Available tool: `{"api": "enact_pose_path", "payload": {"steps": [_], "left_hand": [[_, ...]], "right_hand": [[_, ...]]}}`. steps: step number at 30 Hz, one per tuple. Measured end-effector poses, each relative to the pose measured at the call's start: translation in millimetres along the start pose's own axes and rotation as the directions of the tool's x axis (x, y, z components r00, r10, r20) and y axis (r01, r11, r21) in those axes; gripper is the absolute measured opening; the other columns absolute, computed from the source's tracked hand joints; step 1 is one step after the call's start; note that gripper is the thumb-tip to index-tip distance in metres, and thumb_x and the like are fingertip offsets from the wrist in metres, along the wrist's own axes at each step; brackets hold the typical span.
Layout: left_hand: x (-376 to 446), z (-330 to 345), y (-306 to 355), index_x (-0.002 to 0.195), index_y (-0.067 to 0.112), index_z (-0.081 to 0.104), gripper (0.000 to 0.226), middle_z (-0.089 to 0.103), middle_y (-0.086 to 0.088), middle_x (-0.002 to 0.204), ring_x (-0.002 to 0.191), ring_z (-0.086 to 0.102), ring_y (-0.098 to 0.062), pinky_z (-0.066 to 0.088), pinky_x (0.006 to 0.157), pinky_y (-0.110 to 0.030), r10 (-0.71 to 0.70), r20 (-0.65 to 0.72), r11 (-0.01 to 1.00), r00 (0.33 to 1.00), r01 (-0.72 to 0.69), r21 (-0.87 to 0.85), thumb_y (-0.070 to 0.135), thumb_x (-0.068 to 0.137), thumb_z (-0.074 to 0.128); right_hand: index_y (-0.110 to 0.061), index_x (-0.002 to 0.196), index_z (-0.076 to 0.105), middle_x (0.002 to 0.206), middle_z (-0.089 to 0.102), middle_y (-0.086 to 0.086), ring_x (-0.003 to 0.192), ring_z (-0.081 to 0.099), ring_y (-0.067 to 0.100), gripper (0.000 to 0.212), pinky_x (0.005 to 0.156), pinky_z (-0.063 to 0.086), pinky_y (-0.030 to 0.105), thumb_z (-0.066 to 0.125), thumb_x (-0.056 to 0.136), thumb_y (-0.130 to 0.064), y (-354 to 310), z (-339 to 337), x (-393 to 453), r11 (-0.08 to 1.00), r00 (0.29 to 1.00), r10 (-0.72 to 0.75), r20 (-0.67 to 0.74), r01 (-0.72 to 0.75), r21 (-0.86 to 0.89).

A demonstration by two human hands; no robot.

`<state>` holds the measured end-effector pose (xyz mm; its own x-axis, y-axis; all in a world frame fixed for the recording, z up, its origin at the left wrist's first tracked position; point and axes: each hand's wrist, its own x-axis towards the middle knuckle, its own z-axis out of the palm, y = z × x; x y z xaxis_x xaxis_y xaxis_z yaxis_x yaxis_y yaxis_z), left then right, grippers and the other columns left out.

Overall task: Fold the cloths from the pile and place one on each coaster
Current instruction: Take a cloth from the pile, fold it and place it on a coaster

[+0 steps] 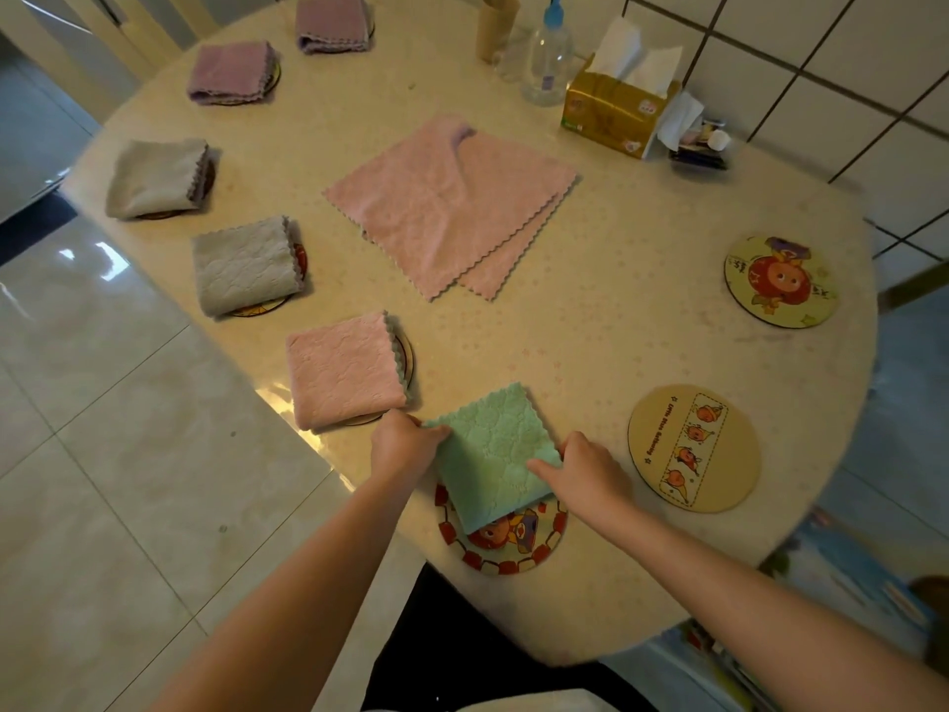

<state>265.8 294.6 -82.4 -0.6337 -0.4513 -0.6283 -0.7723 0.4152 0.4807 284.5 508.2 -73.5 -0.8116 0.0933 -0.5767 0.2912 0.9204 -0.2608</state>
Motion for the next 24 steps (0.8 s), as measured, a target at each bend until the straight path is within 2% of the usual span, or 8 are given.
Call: {"api": "enact_pose_path", "payload": {"steps": [4,7,9,13,16,18,21,24], "left_hand": [[0,0,5,0.078,0.014,0.058,0.023,0.058,-0.003,0.078,0.070,0.051,-0.015,0.044,0.064,-0.032,-0.030,0.033,0.997,0.999,0.032,-0.072,0.027,0.076,0.077],[0,-1,6,0.075,0.014,0.059,0.020,0.056,-0.003,0.075,0.067,0.049,-0.014,0.040,0.062,-0.030,-0.037,0.080,0.985,0.996,0.049,-0.163,0.024,0.076,0.076],[1,-2,7,0.076,0.013,0.058,0.020,0.056,-0.005,0.076,0.070,0.050,-0.017,0.041,0.064,-0.030,-0.016,0.115,0.971,0.993,0.043,-0.235,0.022,0.076,0.076],[-1,-8,9,0.087,0.011,0.057,0.018,0.063,-0.013,0.093,0.087,0.064,-0.026,0.057,0.082,-0.043,0.028,0.223,0.907,0.974,0.069,-0.416,0.019,0.079,0.072],[-12,-11,12,0.092,0.011,0.051,0.018,0.063,-0.015,0.103,0.096,0.067,-0.029,0.059,0.077,-0.043,0.057,0.292,0.835,0.955,0.114,-0.538,0.016,0.085,0.067],[-23,-13,13,0.093,0.010,0.049,0.017,0.064,-0.013,0.100,0.093,0.068,-0.028,0.059,0.075,-0.041,0.094,0.307,0.804,0.947,0.109,-0.585,0.013,0.087,0.065],[-39,-15,5,0.097,0.010,0.053,0.014,0.066,-0.011,0.095,0.082,0.068,-0.024,0.059,0.075,-0.041,0.134,0.327,0.781,0.936,0.103,-0.616,0.011,0.088,0.064],[-51,-12,-14,0.101,0.009,0.058,0.015,0.067,-0.012,0.096,0.079,0.066,-0.022,0.058,0.066,-0.037,0.138,0.327,0.825,0.935,0.074,-0.560,0.011,0.089,0.065]], "right_hand": [[-0.014,0.101,0.052,0.094,0.060,0.000,0.077,0.056,0.016,0.045,0.054,0.041,0.027,0.062,0.081,-0.054,-6,-7,2,0.994,0.995,0.050,0.089,-0.058,0.091],[-0.018,0.085,0.050,0.083,0.058,-0.003,0.069,0.052,0.011,0.029,0.062,0.045,0.028,0.063,0.084,-0.044,-9,-11,3,0.977,0.984,0.051,0.172,-0.084,0.194],[-0.017,0.089,0.052,0.084,0.058,-0.003,0.072,0.054,0.012,0.027,0.066,0.048,0.030,0.064,0.083,-0.040,-9,-12,5,0.957,0.981,0.061,0.183,-0.110,0.270],[-0.013,0.095,0.054,0.085,0.059,-0.002,0.076,0.056,0.013,0.024,0.061,0.048,0.028,0.064,0.085,-0.033,-9,-18,7,0.885,0.980,0.073,0.186,-0.149,0.440],[-0.015,0.091,0.055,0.094,0.063,0.003,0.085,0.063,0.019,0.017,0.073,0.057,0.036,0.065,0.086,-0.028,-5,-30,4,0.753,0.979,0.066,0.194,-0.177,0.634],[-0.015,0.095,0.055,0.095,0.062,0.002,0.085,0.064,0.020,0.017,0.072,0.057,0.033,0.064,0.087,-0.028,1,-40,-2,0.700,0.981,0.061,0.183,-0.173,0.693],[-0.014,0.102,0.055,0.098,0.060,0.001,0.088,0.062,0.017,0.021,0.080,0.057,0.038,0.063,0.088,-0.028,13,-44,-17,0.675,0.986,0.038,0.160,-0.143,0.724],[-0.016,0.098,0.055,0.101,0.061,0.001,0.090,0.063,0.016,0.017,0.078,0.058,0.036,0.064,0.088,-0.026,26,-35,-33,0.684,0.986,-0.007,0.167,-0.117,0.720]]}}
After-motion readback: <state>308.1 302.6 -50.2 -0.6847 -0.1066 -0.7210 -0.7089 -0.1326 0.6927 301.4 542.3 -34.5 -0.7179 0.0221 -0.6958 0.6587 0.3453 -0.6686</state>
